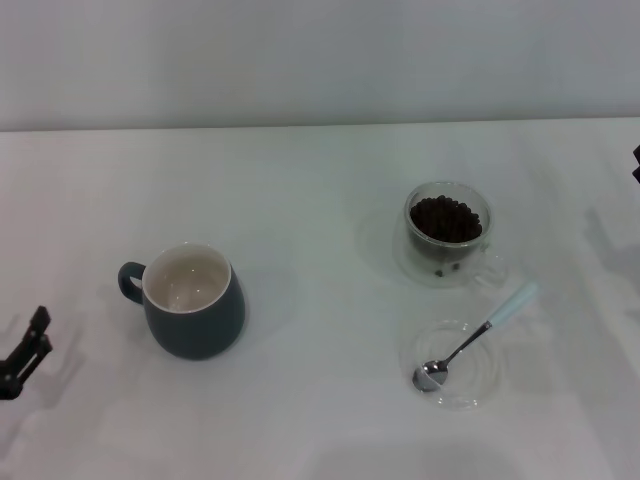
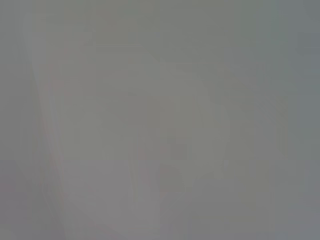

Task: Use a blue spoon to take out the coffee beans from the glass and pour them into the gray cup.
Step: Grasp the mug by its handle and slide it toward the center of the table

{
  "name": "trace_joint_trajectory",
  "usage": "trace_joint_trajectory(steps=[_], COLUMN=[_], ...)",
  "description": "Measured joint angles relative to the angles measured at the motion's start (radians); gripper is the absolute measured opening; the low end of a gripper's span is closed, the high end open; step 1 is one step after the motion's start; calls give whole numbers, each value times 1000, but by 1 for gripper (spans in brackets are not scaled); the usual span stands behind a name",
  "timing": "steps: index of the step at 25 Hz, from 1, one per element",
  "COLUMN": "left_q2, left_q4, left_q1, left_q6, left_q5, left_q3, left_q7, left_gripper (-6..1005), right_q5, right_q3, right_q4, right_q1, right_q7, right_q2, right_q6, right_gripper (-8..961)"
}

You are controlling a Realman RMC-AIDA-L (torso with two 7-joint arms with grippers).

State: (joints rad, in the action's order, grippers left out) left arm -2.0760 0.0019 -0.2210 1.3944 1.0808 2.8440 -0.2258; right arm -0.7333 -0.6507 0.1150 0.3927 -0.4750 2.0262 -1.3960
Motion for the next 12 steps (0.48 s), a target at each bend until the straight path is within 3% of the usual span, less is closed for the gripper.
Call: trace_joint_trajectory(steps=[12], left_q2=[1], left_q4=[-30], left_q1=[-90], left_q6=[-100], left_q5=[-77], left_q3=[0], left_q7=[4], left_gripper=[866], right_q5=[0], right_q3=[0], right_q4=[7], right_q1=[1], right_q7=[-3], right_q2=[1], right_q6=[0], right_gripper=[864])
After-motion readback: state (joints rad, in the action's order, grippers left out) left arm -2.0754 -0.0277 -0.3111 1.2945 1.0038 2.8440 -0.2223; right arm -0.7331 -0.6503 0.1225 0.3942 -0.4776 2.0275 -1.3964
